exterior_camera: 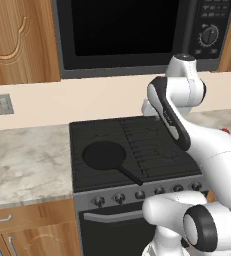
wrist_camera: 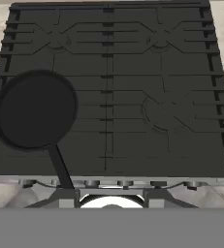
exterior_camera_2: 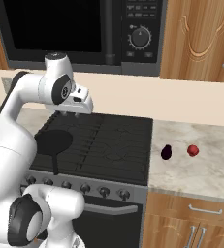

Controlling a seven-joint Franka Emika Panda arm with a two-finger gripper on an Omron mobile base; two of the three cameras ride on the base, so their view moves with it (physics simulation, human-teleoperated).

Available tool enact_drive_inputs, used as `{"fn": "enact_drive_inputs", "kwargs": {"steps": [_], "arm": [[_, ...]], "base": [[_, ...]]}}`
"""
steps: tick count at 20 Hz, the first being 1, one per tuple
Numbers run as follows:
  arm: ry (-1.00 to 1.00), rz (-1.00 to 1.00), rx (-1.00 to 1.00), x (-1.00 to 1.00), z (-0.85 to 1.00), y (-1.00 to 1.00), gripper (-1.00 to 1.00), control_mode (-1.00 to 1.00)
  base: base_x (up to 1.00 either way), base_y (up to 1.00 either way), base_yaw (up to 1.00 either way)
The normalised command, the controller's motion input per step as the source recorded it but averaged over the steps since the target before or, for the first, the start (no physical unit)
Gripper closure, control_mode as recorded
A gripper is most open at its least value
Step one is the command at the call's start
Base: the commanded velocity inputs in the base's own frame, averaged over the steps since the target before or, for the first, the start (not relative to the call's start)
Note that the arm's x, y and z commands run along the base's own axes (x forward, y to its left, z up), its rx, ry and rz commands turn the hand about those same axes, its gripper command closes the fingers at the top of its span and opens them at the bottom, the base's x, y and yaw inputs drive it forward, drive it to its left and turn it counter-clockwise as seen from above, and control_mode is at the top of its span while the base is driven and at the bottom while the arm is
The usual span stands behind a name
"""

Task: Put the eggplant and bell pepper in the pan. Then turn on the front left burner and set the heat to medium.

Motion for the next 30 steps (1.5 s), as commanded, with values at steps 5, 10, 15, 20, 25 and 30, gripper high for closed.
{"fn": "enact_drive_inputs", "kwargs": {"steps": [5,10,15,20,25,30], "arm": [[0.00,0.00,0.00,-0.06,0.00,0.00,-1.00,-1.00],[0.00,0.00,0.00,-0.19,-0.01,-0.03,-1.00,-1.00],[0.05,0.00,0.00,-0.34,-0.11,-0.10,-1.00,-1.00],[0.03,0.00,0.00,-0.18,-0.18,-0.25,-1.00,-1.00],[0.02,0.00,0.00,0.00,-0.24,-0.34,-1.00,-1.00],[0.00,0.00,0.00,0.02,-0.21,-0.41,-1.00,-1.00]], "base": [[0.00,0.00,0.00],[0.00,0.00,0.00],[0.00,0.00,0.00],[0.00,0.00,0.00],[0.00,0.00,0.00],[0.00,0.00,0.00]]}}
